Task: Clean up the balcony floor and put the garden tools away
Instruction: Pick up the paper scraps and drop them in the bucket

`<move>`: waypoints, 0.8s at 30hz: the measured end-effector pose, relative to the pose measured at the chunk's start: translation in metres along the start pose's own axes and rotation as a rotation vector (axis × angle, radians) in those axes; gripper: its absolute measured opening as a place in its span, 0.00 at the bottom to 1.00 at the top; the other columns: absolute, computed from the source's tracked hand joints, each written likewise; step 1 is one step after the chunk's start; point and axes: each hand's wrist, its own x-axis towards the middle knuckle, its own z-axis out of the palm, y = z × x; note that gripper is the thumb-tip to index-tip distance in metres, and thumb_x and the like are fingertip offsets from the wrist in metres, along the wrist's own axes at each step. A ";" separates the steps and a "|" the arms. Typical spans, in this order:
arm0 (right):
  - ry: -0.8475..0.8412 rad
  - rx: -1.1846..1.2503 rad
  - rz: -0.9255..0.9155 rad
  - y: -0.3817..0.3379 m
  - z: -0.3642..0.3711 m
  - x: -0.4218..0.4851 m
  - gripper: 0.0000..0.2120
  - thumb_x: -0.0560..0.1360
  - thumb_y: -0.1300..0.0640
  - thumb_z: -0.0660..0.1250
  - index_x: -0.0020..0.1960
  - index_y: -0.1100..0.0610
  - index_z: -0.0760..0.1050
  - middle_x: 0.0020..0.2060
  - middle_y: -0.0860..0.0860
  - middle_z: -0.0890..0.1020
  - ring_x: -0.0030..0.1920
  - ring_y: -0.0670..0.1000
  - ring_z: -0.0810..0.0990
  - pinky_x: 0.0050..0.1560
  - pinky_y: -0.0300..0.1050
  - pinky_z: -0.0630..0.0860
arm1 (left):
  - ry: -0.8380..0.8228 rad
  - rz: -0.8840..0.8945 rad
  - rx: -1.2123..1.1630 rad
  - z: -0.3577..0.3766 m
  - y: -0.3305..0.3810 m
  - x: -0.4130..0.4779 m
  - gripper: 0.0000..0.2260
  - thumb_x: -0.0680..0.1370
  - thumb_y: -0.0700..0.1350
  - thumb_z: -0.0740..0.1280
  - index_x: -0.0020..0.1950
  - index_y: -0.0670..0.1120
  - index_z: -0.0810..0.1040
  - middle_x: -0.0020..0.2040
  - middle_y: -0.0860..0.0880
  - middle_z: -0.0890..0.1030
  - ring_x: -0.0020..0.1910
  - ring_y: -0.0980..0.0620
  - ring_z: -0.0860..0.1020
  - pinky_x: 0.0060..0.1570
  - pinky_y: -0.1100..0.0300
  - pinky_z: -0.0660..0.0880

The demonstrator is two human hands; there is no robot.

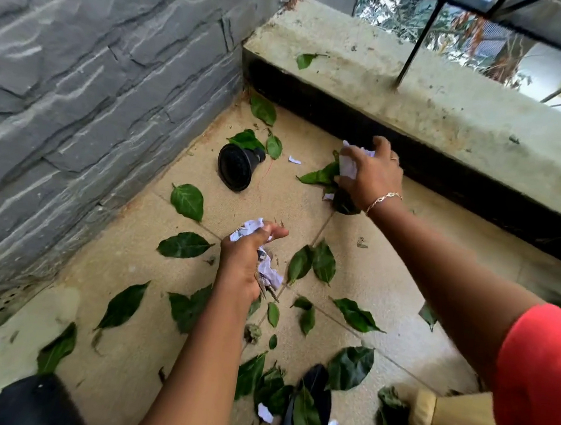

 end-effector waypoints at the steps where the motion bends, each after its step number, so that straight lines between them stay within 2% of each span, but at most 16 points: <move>1: -0.058 -0.018 0.002 0.004 -0.001 0.005 0.21 0.72 0.53 0.69 0.64 0.49 0.73 0.68 0.58 0.66 0.65 0.63 0.65 0.63 0.58 0.64 | -0.014 0.002 -0.001 0.002 0.000 -0.001 0.10 0.79 0.38 0.61 0.40 0.45 0.77 0.40 0.48 0.82 0.48 0.51 0.78 0.43 0.59 0.69; 2: -0.068 -0.012 -0.004 0.007 -0.002 0.009 0.17 0.73 0.55 0.68 0.62 0.51 0.75 0.65 0.56 0.70 0.64 0.61 0.68 0.63 0.57 0.64 | -0.032 0.003 -0.007 0.004 0.001 -0.003 0.10 0.79 0.37 0.61 0.41 0.45 0.77 0.39 0.48 0.81 0.40 0.53 0.78 0.38 0.60 0.68; 4: 0.050 0.081 -0.012 0.014 -0.006 0.015 0.12 0.74 0.60 0.64 0.56 0.53 0.79 0.58 0.53 0.78 0.58 0.57 0.75 0.60 0.52 0.67 | -0.058 0.000 -0.030 0.006 0.001 -0.003 0.11 0.79 0.35 0.59 0.43 0.45 0.77 0.38 0.48 0.77 0.29 0.56 0.72 0.30 0.63 0.67; 6: 0.188 0.267 0.009 0.020 -0.013 0.016 0.11 0.73 0.62 0.63 0.50 0.54 0.82 0.50 0.52 0.83 0.52 0.55 0.80 0.56 0.50 0.73 | -0.089 -0.004 -0.078 0.005 0.001 0.000 0.12 0.80 0.34 0.57 0.46 0.45 0.78 0.35 0.49 0.73 0.28 0.55 0.68 0.28 0.64 0.67; 9: 0.217 0.772 0.048 0.022 -0.029 0.008 0.12 0.67 0.67 0.63 0.38 0.53 0.81 0.35 0.46 0.84 0.39 0.46 0.82 0.42 0.44 0.78 | -0.110 -0.019 -0.147 0.007 0.000 0.004 0.10 0.81 0.38 0.57 0.46 0.45 0.77 0.31 0.51 0.70 0.29 0.54 0.64 0.32 0.60 0.62; 11: 0.201 1.079 0.068 0.014 -0.038 -0.001 0.14 0.66 0.73 0.61 0.35 0.56 0.78 0.26 0.42 0.80 0.28 0.40 0.77 0.30 0.36 0.74 | -0.115 -0.045 -0.191 0.010 0.001 0.005 0.09 0.81 0.42 0.58 0.45 0.45 0.76 0.29 0.52 0.68 0.27 0.55 0.64 0.30 0.62 0.63; 13: 0.119 1.285 0.081 -0.003 -0.040 -0.012 0.15 0.67 0.77 0.60 0.35 0.59 0.76 0.23 0.43 0.78 0.24 0.40 0.73 0.26 0.34 0.69 | -0.156 -0.071 -0.244 0.012 0.002 0.008 0.07 0.79 0.48 0.62 0.46 0.45 0.76 0.31 0.52 0.67 0.24 0.56 0.65 0.31 0.61 0.62; 14: 0.055 1.349 0.083 -0.014 -0.038 -0.020 0.16 0.67 0.78 0.60 0.35 0.59 0.75 0.23 0.44 0.78 0.23 0.40 0.72 0.25 0.33 0.67 | -0.186 -0.084 -0.262 0.014 0.003 0.008 0.11 0.74 0.53 0.68 0.47 0.45 0.76 0.32 0.51 0.68 0.24 0.56 0.67 0.32 0.61 0.62; 16: -0.074 1.411 0.067 -0.034 -0.027 -0.037 0.16 0.68 0.79 0.60 0.35 0.59 0.74 0.24 0.46 0.78 0.23 0.41 0.72 0.23 0.33 0.68 | -0.273 -0.082 -0.227 0.016 0.004 0.012 0.32 0.57 0.63 0.77 0.53 0.45 0.78 0.38 0.49 0.77 0.29 0.54 0.75 0.32 0.61 0.70; 17: -0.133 1.433 0.055 -0.043 -0.021 -0.047 0.15 0.69 0.79 0.61 0.36 0.60 0.74 0.27 0.47 0.78 0.24 0.42 0.73 0.24 0.33 0.69 | -0.328 -0.080 -0.214 0.017 0.004 0.012 0.39 0.52 0.65 0.79 0.56 0.45 0.78 0.44 0.47 0.82 0.35 0.51 0.80 0.33 0.59 0.75; 18: -0.174 1.449 0.046 -0.051 -0.015 -0.057 0.15 0.69 0.79 0.62 0.36 0.60 0.73 0.29 0.50 0.78 0.26 0.43 0.74 0.25 0.33 0.71 | -0.373 -0.073 -0.209 0.017 0.003 0.011 0.40 0.52 0.64 0.79 0.58 0.45 0.78 0.50 0.45 0.83 0.42 0.49 0.82 0.37 0.57 0.78; 19: -0.200 1.451 0.030 -0.057 -0.009 -0.064 0.15 0.69 0.78 0.63 0.37 0.59 0.72 0.31 0.52 0.77 0.28 0.44 0.75 0.26 0.34 0.72 | -0.402 -0.072 -0.231 0.015 0.001 0.010 0.35 0.56 0.61 0.78 0.58 0.45 0.79 0.52 0.44 0.83 0.46 0.48 0.83 0.41 0.55 0.80; 21: -0.242 1.371 -0.059 -0.067 -0.004 -0.070 0.14 0.69 0.77 0.65 0.38 0.59 0.71 0.33 0.53 0.75 0.31 0.46 0.76 0.30 0.33 0.74 | -0.383 -0.101 -0.319 0.011 -0.004 0.004 0.20 0.67 0.52 0.71 0.56 0.45 0.79 0.49 0.45 0.84 0.46 0.49 0.83 0.45 0.56 0.80; 22: -0.275 1.294 -0.133 -0.070 -0.004 -0.070 0.12 0.70 0.75 0.66 0.38 0.59 0.72 0.33 0.52 0.76 0.33 0.45 0.76 0.32 0.32 0.74 | -0.349 -0.119 -0.351 0.007 -0.007 0.003 0.16 0.71 0.50 0.67 0.55 0.45 0.79 0.47 0.46 0.84 0.44 0.51 0.83 0.44 0.58 0.80; 24: -0.317 1.132 -0.231 -0.066 -0.003 -0.063 0.06 0.72 0.68 0.68 0.40 0.60 0.75 0.33 0.49 0.78 0.33 0.39 0.76 0.36 0.31 0.74 | -0.273 -0.125 -0.375 -0.002 -0.012 0.006 0.11 0.76 0.47 0.63 0.55 0.45 0.78 0.42 0.49 0.84 0.37 0.53 0.81 0.36 0.62 0.78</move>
